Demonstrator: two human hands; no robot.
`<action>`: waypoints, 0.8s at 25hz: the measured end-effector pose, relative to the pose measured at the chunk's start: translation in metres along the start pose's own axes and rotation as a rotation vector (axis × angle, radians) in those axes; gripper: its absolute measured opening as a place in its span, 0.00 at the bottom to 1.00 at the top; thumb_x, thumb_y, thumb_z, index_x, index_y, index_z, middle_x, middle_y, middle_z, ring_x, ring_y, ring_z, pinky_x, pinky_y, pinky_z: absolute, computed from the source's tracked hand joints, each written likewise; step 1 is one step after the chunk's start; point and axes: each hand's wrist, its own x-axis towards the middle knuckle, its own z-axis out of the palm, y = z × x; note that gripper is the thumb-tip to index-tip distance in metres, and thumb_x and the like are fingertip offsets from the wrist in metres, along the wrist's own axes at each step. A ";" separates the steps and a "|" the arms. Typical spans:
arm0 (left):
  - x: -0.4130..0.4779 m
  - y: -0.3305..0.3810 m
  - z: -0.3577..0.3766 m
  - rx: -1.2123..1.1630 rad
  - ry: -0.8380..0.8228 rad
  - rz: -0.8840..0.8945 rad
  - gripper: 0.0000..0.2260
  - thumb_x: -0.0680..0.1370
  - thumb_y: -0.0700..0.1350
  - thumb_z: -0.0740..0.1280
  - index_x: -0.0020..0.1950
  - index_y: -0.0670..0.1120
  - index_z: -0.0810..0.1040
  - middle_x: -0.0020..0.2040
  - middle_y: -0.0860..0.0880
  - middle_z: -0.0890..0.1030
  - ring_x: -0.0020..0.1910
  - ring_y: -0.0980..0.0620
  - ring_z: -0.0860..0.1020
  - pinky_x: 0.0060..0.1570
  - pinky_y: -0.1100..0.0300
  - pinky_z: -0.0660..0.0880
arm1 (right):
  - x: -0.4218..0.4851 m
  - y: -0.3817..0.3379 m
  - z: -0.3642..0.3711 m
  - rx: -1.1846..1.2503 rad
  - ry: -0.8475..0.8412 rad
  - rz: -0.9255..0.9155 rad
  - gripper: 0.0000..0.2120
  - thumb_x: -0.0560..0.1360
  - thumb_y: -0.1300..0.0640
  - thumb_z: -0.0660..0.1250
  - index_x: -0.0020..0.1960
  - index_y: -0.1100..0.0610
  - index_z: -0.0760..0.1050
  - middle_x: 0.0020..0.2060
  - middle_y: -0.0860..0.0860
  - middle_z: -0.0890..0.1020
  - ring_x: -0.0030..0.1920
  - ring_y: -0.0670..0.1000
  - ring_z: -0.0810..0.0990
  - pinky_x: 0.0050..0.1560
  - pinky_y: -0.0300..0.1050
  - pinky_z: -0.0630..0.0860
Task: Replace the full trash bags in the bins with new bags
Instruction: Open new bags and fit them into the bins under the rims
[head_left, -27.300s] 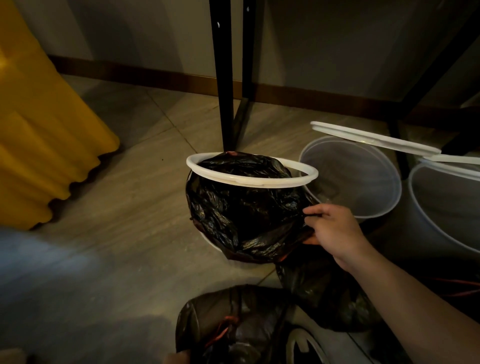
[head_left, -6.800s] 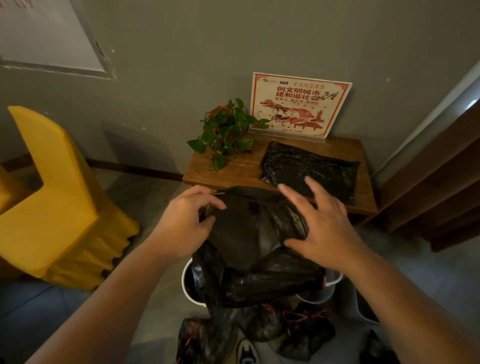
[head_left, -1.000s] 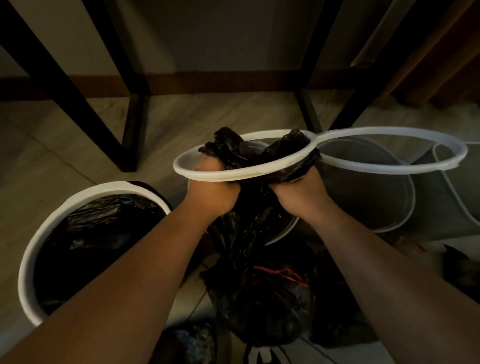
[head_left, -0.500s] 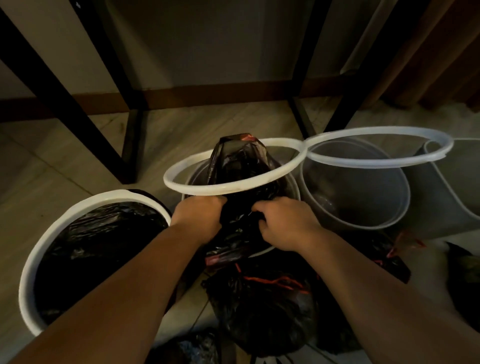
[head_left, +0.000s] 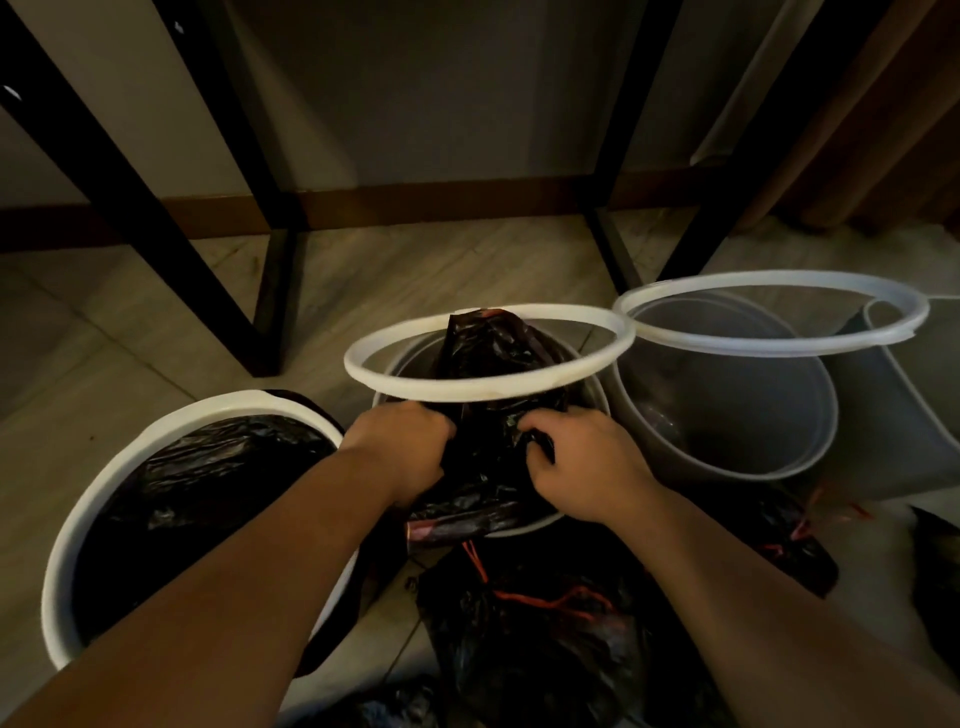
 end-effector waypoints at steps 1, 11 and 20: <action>-0.001 -0.003 0.000 -0.003 -0.006 0.009 0.13 0.77 0.45 0.67 0.61 0.52 0.81 0.56 0.45 0.83 0.56 0.42 0.81 0.53 0.48 0.81 | 0.002 0.000 0.001 0.004 -0.006 0.001 0.16 0.76 0.50 0.66 0.63 0.44 0.81 0.49 0.51 0.83 0.50 0.55 0.82 0.49 0.47 0.79; -0.030 -0.027 0.001 -0.117 -0.025 0.034 0.16 0.76 0.40 0.67 0.63 0.51 0.80 0.54 0.48 0.82 0.54 0.46 0.80 0.54 0.49 0.80 | 0.010 -0.022 0.006 0.183 -0.144 -0.024 0.15 0.77 0.46 0.65 0.62 0.45 0.82 0.48 0.46 0.84 0.44 0.46 0.81 0.46 0.48 0.83; -0.064 -0.010 -0.002 -0.437 0.423 -0.206 0.15 0.74 0.37 0.69 0.60 0.44 0.82 0.49 0.42 0.83 0.49 0.40 0.82 0.49 0.45 0.82 | 0.009 0.002 -0.033 0.285 0.128 0.206 0.15 0.77 0.56 0.68 0.62 0.44 0.81 0.53 0.48 0.79 0.51 0.48 0.78 0.53 0.43 0.72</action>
